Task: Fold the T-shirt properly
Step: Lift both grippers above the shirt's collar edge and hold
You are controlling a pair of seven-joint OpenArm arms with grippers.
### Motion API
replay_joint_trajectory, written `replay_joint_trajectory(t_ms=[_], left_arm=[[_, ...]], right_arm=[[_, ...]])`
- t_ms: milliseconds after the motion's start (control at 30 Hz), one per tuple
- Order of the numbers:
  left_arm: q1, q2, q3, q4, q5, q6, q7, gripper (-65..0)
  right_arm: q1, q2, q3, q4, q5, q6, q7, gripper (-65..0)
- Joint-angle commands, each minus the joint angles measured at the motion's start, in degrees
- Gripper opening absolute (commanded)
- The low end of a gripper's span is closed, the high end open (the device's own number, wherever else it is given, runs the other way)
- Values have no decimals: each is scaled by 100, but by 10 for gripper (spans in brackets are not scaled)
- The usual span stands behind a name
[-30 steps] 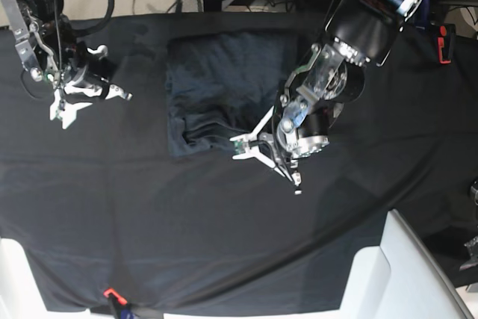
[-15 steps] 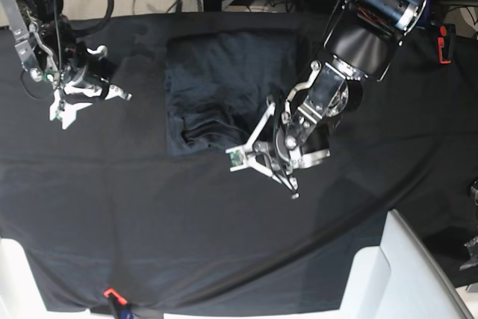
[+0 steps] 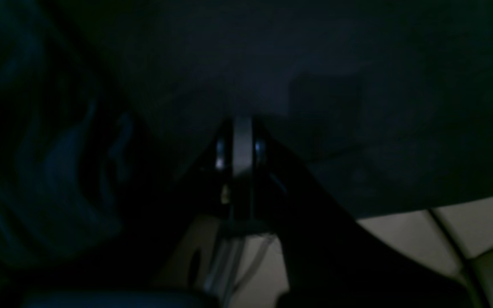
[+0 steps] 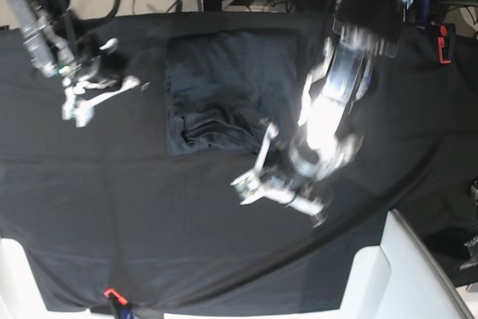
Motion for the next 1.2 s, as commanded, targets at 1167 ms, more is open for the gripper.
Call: replay_joint_trajectory(t_ms=[1167], left_arm=[[2805, -383, 21, 686, -81, 692, -107, -650]], right_arm=[[531, -212, -2367, 226, -555, 38, 356, -648]])
